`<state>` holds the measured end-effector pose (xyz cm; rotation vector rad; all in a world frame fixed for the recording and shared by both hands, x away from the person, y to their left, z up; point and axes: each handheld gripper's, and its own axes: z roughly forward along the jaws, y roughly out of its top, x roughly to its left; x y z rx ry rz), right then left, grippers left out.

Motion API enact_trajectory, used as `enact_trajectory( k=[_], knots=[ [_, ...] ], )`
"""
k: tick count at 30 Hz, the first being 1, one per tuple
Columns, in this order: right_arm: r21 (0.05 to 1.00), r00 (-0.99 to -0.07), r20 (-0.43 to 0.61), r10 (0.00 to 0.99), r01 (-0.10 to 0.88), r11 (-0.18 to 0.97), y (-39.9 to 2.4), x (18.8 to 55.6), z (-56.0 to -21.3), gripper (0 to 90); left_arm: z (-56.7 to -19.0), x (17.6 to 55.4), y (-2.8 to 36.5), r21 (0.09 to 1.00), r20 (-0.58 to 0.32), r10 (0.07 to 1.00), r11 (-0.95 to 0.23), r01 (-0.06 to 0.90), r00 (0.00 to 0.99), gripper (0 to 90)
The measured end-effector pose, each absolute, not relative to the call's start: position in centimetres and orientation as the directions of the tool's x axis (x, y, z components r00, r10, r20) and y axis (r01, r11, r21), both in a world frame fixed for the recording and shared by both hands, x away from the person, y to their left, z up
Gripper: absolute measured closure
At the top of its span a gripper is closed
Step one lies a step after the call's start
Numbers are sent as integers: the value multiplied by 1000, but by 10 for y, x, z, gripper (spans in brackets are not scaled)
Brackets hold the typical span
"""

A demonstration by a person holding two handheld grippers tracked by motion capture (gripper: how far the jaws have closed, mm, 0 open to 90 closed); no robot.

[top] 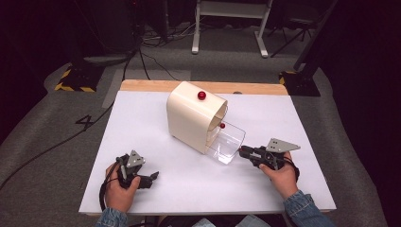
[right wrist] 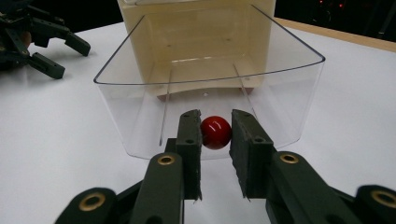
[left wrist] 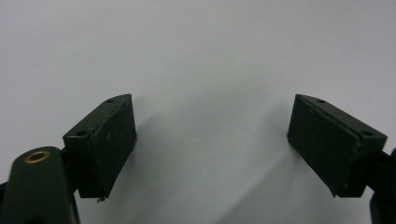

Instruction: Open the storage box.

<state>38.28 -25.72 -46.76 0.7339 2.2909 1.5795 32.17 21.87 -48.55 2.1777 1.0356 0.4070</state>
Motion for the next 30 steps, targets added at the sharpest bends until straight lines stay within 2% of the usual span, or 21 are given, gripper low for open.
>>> enact_trajectory(
  k=[8,9,13,17,22,30],
  knots=[
    [915,-836,77,544,276,294,-259,384,-473,733,-485,322,219,696,-9,773,-451,560,634,158],
    [911,-836,75,543,279,303,-258,385,-474,690,-485,322,219,696,-8,773,-451,559,635,158],
    [912,-839,75,539,277,304,-260,385,-478,609,-486,321,218,697,-8,774,-449,559,633,159],
    [907,-831,70,551,283,311,-266,383,-475,570,-486,321,218,697,-9,774,-449,559,633,158],
    [912,-822,76,564,285,294,-274,380,-469,569,-486,321,219,696,-9,774,-450,560,633,159],
    [934,-826,50,561,237,266,-278,376,-434,572,-485,322,219,695,-9,773,-451,560,635,158]
  ],
)
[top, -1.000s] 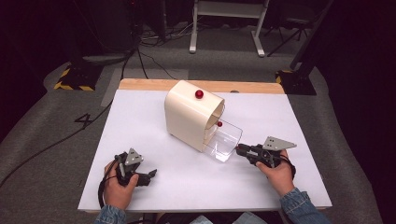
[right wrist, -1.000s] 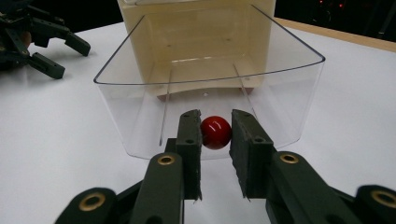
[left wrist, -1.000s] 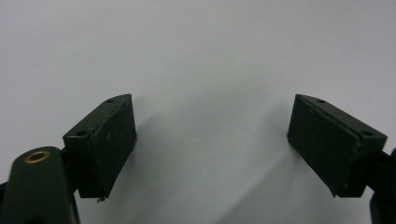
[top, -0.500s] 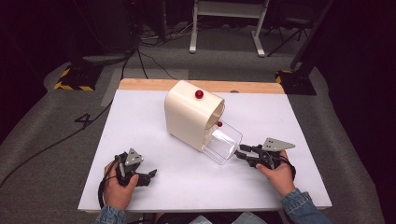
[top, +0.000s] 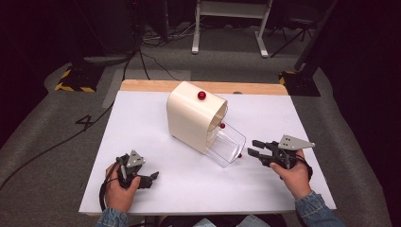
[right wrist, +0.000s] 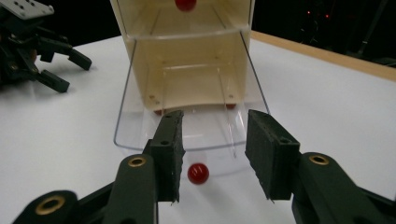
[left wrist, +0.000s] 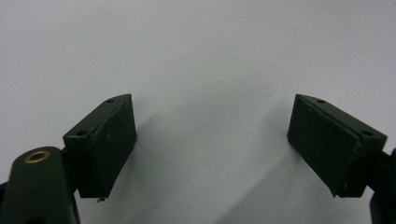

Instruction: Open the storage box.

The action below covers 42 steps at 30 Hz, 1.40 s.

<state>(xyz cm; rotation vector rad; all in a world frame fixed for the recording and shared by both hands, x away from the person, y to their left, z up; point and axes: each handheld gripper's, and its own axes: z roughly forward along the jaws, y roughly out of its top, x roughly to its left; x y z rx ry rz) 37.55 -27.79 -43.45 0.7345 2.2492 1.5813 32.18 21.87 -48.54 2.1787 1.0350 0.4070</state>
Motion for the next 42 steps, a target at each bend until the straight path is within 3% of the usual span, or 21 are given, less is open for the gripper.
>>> enact_trajectory(
  k=[11,19,42],
  knots=[
    [945,-849,-5,528,168,280,-254,388,-394,574,-486,321,218,697,-8,775,-449,559,632,158],
    [948,-858,-5,514,159,276,-233,407,-383,597,-486,321,218,697,0,773,-455,554,635,159],
    [956,-883,13,470,149,254,-191,428,-401,680,-485,320,218,698,6,773,-458,551,634,159]
  ],
)
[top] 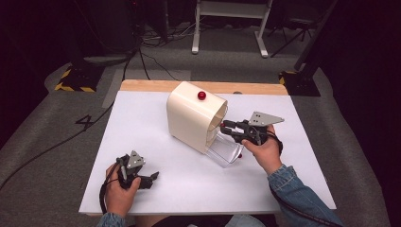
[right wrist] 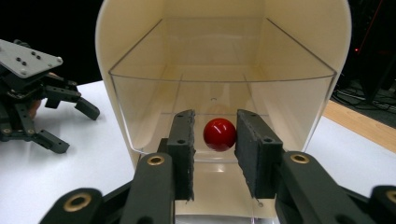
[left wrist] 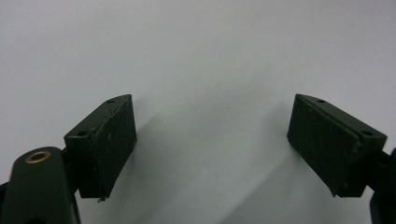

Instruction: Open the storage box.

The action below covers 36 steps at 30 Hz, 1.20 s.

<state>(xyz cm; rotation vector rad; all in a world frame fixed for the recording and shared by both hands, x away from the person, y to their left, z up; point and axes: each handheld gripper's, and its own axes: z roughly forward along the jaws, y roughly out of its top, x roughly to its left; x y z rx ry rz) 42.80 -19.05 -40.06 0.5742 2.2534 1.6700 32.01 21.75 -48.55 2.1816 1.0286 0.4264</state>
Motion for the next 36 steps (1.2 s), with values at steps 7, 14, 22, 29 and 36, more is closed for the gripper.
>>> enact_trajectory(
  k=[7,14,22,29,36],
  knots=[
    [957,-870,-26,492,121,263,-189,426,-403,740,-485,319,217,699,20,773,-464,545,634,159],
    [955,-870,-21,492,128,266,-194,424,-401,741,-486,320,218,698,3,773,-456,552,634,158],
    [957,-862,-28,506,122,262,-214,409,-394,742,-485,320,217,697,8,773,-459,550,635,159],
    [957,-857,-31,515,123,262,-227,401,-391,743,-486,321,218,697,-2,773,-453,556,634,158],
    [956,-856,-28,516,128,263,-237,394,-391,743,-486,321,218,697,-5,773,-452,557,634,158]
  ],
)
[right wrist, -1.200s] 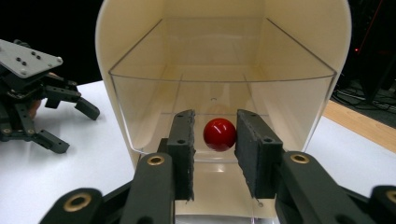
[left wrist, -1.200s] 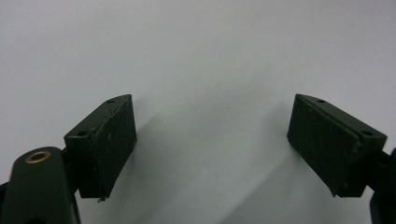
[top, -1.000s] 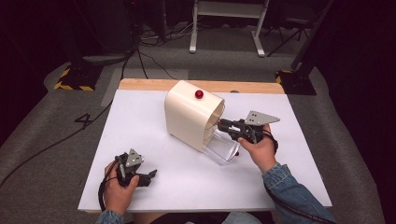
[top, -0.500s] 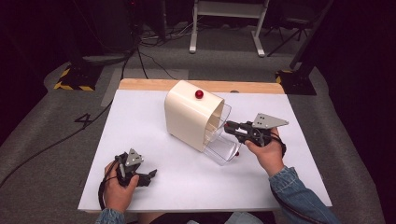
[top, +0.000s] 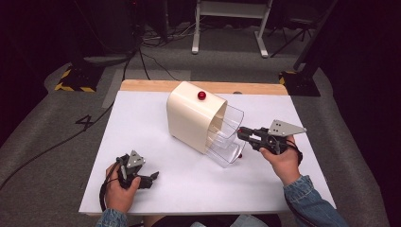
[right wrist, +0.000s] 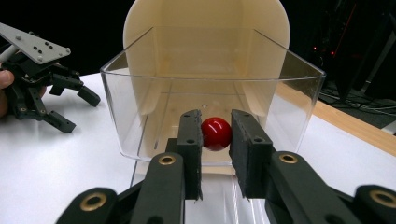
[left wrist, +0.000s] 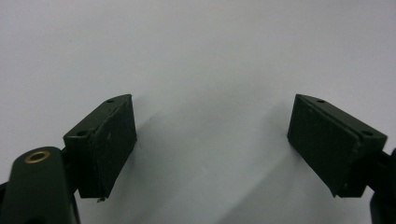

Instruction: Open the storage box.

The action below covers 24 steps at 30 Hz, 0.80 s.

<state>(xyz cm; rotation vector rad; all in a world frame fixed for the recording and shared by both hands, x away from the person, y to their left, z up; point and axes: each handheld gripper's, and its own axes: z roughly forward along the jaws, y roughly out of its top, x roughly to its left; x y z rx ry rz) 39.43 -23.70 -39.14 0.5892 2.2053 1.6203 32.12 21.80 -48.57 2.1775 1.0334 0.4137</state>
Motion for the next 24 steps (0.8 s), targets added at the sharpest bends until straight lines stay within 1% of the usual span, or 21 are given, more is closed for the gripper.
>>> enact_trajectory(
  k=[10,16,19,24],
  knots=[
    [950,-856,-33,517,133,281,-243,390,-400,739,-485,321,218,696,4,773,-457,553,634,158],
    [952,-856,-12,517,149,268,-248,390,-405,735,-486,320,218,698,2,773,-455,553,634,159],
    [950,-852,-14,523,151,273,-250,390,-407,660,-485,320,218,697,4,773,-457,552,634,158],
    [949,-846,-16,532,154,274,-257,387,-408,616,-485,320,218,698,7,773,-459,550,635,159]
  ],
)
